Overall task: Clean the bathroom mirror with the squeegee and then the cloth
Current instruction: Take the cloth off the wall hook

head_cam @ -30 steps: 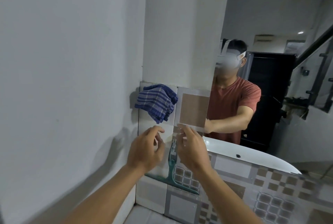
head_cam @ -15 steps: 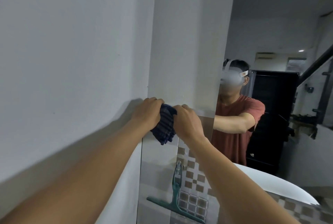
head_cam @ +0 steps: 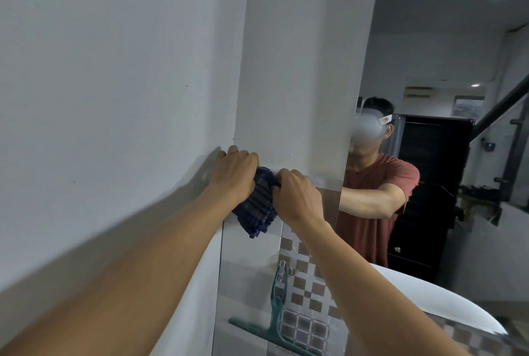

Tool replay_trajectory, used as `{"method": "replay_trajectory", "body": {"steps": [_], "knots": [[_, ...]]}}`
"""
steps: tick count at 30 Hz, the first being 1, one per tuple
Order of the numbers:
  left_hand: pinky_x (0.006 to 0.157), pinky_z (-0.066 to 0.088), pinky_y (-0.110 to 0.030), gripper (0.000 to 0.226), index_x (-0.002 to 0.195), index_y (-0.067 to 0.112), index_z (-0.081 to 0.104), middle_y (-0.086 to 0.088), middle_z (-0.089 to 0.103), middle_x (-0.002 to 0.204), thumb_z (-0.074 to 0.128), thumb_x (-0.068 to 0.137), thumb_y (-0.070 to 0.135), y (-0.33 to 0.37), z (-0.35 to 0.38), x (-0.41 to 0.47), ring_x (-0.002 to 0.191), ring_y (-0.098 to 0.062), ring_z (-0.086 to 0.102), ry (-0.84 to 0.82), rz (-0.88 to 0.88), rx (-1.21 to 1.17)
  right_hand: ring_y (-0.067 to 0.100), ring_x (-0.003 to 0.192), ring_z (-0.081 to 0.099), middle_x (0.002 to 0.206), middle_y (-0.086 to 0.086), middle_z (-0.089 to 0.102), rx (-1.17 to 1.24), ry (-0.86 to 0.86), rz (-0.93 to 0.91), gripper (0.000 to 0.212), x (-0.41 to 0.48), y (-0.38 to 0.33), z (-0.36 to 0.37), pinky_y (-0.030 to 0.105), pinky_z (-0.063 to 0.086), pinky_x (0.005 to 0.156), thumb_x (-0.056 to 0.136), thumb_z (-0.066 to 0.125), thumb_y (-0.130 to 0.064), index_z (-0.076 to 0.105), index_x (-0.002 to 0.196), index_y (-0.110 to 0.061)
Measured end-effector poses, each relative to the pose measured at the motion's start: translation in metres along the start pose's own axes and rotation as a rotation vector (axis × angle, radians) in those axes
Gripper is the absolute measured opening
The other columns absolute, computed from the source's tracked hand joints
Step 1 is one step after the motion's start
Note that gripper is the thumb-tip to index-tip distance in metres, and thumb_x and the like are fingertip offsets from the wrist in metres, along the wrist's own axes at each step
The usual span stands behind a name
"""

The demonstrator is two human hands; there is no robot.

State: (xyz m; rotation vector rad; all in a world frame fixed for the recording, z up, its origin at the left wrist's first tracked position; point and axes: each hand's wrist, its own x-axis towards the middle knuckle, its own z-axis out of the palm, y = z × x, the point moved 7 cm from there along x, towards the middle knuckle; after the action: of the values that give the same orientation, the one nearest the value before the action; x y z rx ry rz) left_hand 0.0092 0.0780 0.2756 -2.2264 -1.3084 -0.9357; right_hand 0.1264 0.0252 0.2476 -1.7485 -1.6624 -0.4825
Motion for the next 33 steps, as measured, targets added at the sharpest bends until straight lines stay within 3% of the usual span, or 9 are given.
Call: {"method": "replay_trajectory", "body": {"steps": [7, 11, 18, 21, 25, 28, 30, 31, 33], "knots": [[0.087, 0.043, -0.035, 0.028, 0.108, 0.014, 0.064, -0.003, 0.068, 0.100, 0.055, 0.083, 0.004, 0.013, -0.032, -0.007, 0.101, -0.024, 0.053, 0.069, 0.055, -0.090, 0.023, 0.084, 0.066, 0.101, -0.002, 0.070, 0.233, -0.069, 0.044, 0.031, -0.011, 0.004, -0.009, 0.041, 0.057, 0.070, 0.094, 0.053, -0.032, 0.056, 0.122, -0.020], [0.081, 0.046, -0.034, 0.023, 0.104, 0.014, 0.062, -0.003, 0.066, 0.102, 0.051, 0.087, 0.004, 0.016, -0.046, -0.013, 0.098, -0.022, 0.053, 0.043, 0.060, -0.192, 0.022, 0.074, 0.064, 0.083, 0.001, 0.069, 0.365, -0.080, 0.067, 0.016, -0.019, 0.008, -0.026, 0.048, 0.058, 0.073, 0.093, 0.055, -0.026, 0.066, 0.094, -0.014], [0.080, 0.052, -0.032, 0.017, 0.108, 0.020, 0.057, 0.001, 0.065, 0.102, 0.043, 0.101, 0.015, 0.045, -0.065, -0.019, 0.091, -0.014, 0.061, -0.139, 0.050, -0.511, 0.021, 0.075, 0.066, 0.084, -0.001, 0.067, 0.477, -0.004, 0.088, 0.017, -0.045, 0.031, -0.087, 0.042, 0.059, 0.068, 0.102, 0.047, -0.020, 0.061, 0.112, -0.018], [0.075, 0.045, -0.025, 0.016, 0.104, 0.023, 0.064, 0.005, 0.066, 0.098, 0.049, 0.101, 0.018, 0.069, -0.079, -0.018, 0.090, -0.010, 0.060, -0.142, 0.032, -0.657, 0.015, 0.078, 0.061, 0.088, -0.010, 0.058, 0.488, 0.117, 0.077, 0.015, -0.061, 0.046, -0.124, 0.026, 0.054, 0.066, 0.103, 0.048, -0.012, 0.054, 0.115, -0.018], [0.085, 0.051, -0.032, 0.018, 0.106, 0.016, 0.072, 0.001, 0.071, 0.101, 0.057, 0.099, 0.022, 0.114, -0.105, -0.011, 0.095, -0.016, 0.065, -0.146, 0.084, -0.758, 0.018, 0.094, 0.057, 0.105, 0.006, 0.056, 0.448, 0.220, 0.074, 0.019, -0.080, 0.069, -0.161, 0.044, 0.055, 0.076, 0.102, 0.045, -0.005, 0.053, 0.110, -0.021], [0.081, 0.050, -0.027, 0.016, 0.103, 0.016, 0.074, 0.001, 0.071, 0.100, 0.061, 0.097, 0.021, 0.150, -0.125, -0.002, 0.094, -0.015, 0.065, -0.122, 0.131, -0.818, 0.005, 0.099, 0.047, 0.117, 0.004, 0.048, 0.384, 0.272, 0.129, 0.016, -0.094, 0.086, -0.189, 0.017, 0.045, 0.084, 0.105, 0.045, -0.020, 0.057, 0.115, -0.026], [0.075, 0.046, -0.020, 0.014, 0.101, 0.016, 0.075, 0.004, 0.070, 0.097, 0.062, 0.096, 0.020, 0.172, -0.138, 0.005, 0.094, -0.013, 0.064, -0.101, 0.163, -0.841, 0.000, 0.092, 0.045, 0.119, 0.003, 0.044, 0.337, 0.272, 0.157, 0.019, -0.101, 0.095, -0.204, 0.007, 0.043, 0.072, 0.103, 0.052, -0.033, 0.055, 0.120, -0.026], [0.075, 0.046, -0.021, 0.013, 0.099, 0.017, 0.076, 0.005, 0.070, 0.096, 0.063, 0.095, 0.020, 0.182, -0.144, 0.008, 0.094, -0.013, 0.065, -0.089, 0.179, -0.845, 0.003, 0.093, 0.048, 0.122, 0.004, 0.042, 0.323, 0.288, 0.158, 0.024, -0.104, 0.099, -0.210, 0.011, 0.048, 0.072, 0.100, 0.056, -0.039, 0.053, 0.121, -0.027], [0.084, 0.051, -0.028, 0.012, 0.096, 0.018, 0.077, 0.006, 0.073, 0.097, 0.066, 0.094, 0.021, 0.202, -0.154, 0.017, 0.095, -0.013, 0.066, -0.067, 0.214, -0.851, 0.019, 0.109, 0.053, 0.132, 0.005, 0.038, 0.301, 0.360, 0.192, 0.033, -0.107, 0.106, -0.222, 0.034, 0.056, 0.089, 0.097, 0.054, -0.051, 0.052, 0.123, -0.030]]}}
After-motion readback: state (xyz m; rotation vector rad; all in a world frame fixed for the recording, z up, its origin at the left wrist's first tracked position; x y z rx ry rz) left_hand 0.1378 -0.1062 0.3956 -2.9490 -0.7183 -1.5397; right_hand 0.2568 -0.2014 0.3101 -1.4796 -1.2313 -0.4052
